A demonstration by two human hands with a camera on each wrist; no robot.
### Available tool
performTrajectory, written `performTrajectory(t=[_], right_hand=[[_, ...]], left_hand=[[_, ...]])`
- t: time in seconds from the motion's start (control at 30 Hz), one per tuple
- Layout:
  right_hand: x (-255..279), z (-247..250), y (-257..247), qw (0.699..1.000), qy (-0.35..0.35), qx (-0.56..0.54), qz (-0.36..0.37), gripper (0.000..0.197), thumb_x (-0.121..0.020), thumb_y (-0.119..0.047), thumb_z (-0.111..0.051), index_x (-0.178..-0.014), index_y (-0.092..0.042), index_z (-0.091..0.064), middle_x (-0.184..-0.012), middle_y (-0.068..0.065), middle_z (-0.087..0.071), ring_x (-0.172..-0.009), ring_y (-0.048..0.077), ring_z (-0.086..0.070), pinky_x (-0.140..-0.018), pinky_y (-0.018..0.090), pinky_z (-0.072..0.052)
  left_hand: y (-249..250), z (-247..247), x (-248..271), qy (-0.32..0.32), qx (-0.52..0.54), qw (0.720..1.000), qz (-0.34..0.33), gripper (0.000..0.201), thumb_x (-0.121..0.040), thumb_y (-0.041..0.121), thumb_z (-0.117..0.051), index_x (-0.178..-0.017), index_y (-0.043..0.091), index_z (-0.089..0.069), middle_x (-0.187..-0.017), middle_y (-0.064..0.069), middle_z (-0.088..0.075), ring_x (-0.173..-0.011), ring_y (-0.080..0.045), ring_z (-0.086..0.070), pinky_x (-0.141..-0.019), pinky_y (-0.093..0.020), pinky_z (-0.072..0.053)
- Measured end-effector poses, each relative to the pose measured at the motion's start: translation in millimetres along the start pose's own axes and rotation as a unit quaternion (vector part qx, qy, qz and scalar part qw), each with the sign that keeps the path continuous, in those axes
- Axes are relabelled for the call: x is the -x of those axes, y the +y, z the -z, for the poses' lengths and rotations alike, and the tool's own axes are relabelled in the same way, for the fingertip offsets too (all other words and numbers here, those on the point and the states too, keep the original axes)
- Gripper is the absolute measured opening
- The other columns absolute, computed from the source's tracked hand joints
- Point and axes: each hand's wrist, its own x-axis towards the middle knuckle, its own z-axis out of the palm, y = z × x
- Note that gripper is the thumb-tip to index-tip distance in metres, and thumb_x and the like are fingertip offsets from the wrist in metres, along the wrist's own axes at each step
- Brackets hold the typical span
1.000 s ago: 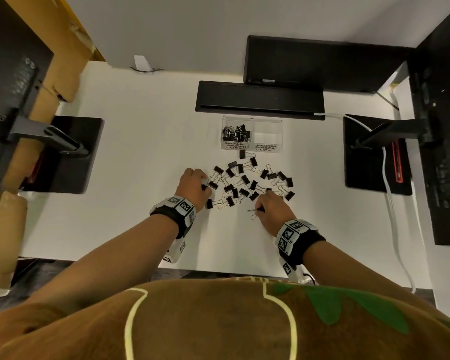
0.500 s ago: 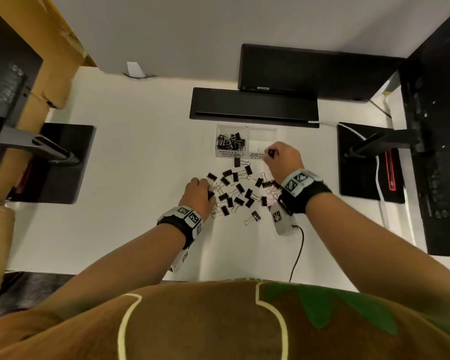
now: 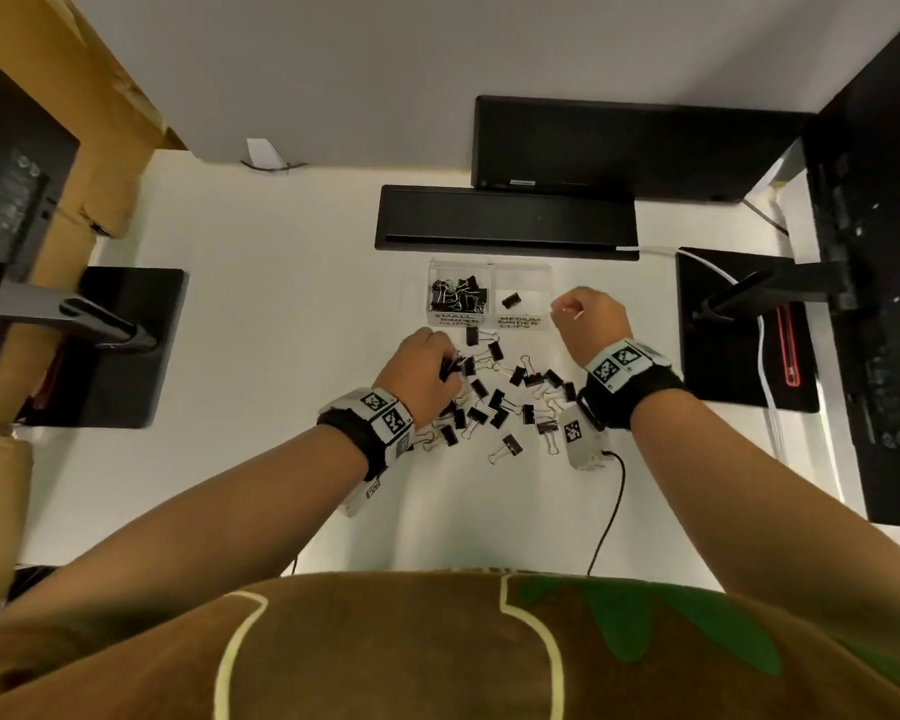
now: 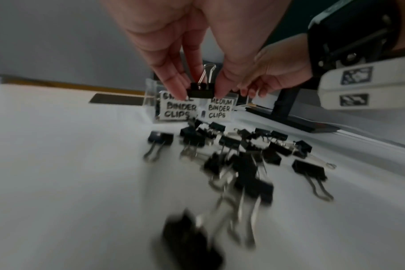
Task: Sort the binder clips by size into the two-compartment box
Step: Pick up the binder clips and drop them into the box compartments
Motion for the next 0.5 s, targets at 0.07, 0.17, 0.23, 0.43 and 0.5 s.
performTrajectory(t=[0.07, 0.17, 0.23, 0.43, 0.5], right_hand=[[10.7, -2.9, 19.6, 0.999, -0.039, 0.026, -0.025, 0.018, -0.09, -0.012, -0.052, -0.103, -0.012, -0.063, -0.11, 0.007, -0.063, -0.089, 0.016, -0.054, -0.077, 0.026, -0.044], [28.1, -14.6, 45.9, 0.989, -0.112, 0.1, -0.021, 0.029, -0.087, -0.017, -0.058, -0.116, -0.012, -0.057, -0.118, 0.01, -0.056, -0.103, 0.022, -0.053, -0.089, 0.032, -0.047], [38.3, -22.3, 55.0, 0.985, -0.123, 0.117, -0.009, 0.038, -0.087, -0.022, -0.061, -0.123, -0.013, -0.054, -0.123, 0.011, -0.052, -0.114, 0.025, -0.049, -0.097, 0.035, -0.045], [51.7, -29.8, 58.2, 0.986, -0.125, 0.109, -0.009, 0.049, -0.089, -0.02, -0.06, -0.135, -0.021, -0.044, -0.13, 0.011, -0.04, -0.122, 0.027, -0.043, -0.102, 0.035, -0.042], [51.0, -30.2, 59.6, 0.987, -0.129, 0.099, -0.017, 0.046, -0.09, -0.016, -0.059, -0.134, -0.021, -0.046, -0.129, 0.011, -0.04, -0.121, 0.027, -0.044, -0.103, 0.036, -0.042]], left_hand=[[15.6, 5.6, -18.7, -0.001, -0.006, 1.0, -0.027, 0.02, -0.087, 0.018, -0.059, -0.105, 0.011, -0.055, -0.109, -0.006, -0.054, -0.098, -0.018, -0.05, -0.086, -0.03, -0.046], [40.5, 10.6, -53.2, 0.005, -0.016, 0.998, -0.052, 0.021, -0.087, 0.016, -0.059, -0.106, 0.009, -0.056, -0.111, -0.008, -0.056, -0.102, -0.021, -0.053, -0.087, -0.03, -0.044], [55.1, 12.8, -74.9, 0.002, -0.034, 0.998, -0.059, 0.024, -0.087, 0.015, -0.058, -0.11, 0.007, -0.057, -0.113, -0.011, -0.057, -0.106, -0.024, -0.054, -0.09, -0.032, -0.045], [70.2, 4.0, -114.5, -0.044, -0.091, 0.994, -0.035, 0.032, -0.09, 0.011, -0.055, -0.122, 0.009, -0.05, -0.126, -0.011, -0.054, -0.115, -0.028, -0.053, -0.093, -0.033, -0.044], [68.9, -1.1, -116.1, -0.058, -0.099, 0.993, -0.024, 0.033, -0.091, 0.013, -0.054, -0.124, 0.01, -0.048, -0.125, -0.012, -0.056, -0.112, -0.029, -0.055, -0.093, -0.036, -0.046]])
